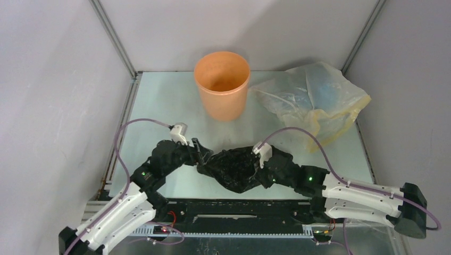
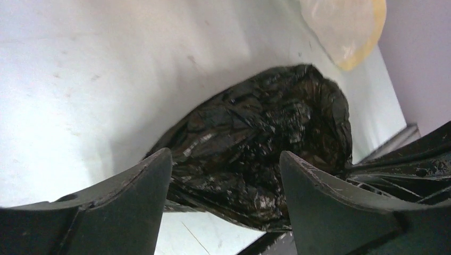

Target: Put the trash bags into the trash bin

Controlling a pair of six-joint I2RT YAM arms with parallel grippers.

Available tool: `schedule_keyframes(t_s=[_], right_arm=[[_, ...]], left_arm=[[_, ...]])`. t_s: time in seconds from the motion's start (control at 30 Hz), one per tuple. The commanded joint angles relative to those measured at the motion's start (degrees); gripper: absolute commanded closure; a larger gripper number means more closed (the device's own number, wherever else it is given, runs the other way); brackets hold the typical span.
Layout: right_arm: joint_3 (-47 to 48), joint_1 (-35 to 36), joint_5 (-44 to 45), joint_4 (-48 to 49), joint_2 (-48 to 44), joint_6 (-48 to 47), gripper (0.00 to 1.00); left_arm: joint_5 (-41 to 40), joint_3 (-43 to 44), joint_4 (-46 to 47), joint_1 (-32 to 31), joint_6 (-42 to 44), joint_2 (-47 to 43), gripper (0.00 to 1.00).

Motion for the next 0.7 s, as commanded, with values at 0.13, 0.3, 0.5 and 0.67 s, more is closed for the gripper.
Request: schedule_keyframes(t_s=[0.13,0.3,0.5,0.67], right_arm=[[-0.1,8.1,8.7,-1.0,0.6,3.1,0.92],[-1.8,8.5,9.9,0.3,-1.5,3.6,0.91],[-3.8,8.6,9.6,2.6,-3.2,3.2,0.91],[-4.4,8.8,10.1,2.6,-3.5,3.1,0.91]], left_arm=[[-6.0,7.3,-0.3,-13.9,4.2,10.8,0.17],[-13.4,10.6,-0.7,-20.9,-3.3,16.8,0.15],[-23.1,17.2,-3.1,-25.4,-8.4,26.5,0.19],[-31.4,26.7,-10.5,-28.7,-8.8,36.2,0.23]])
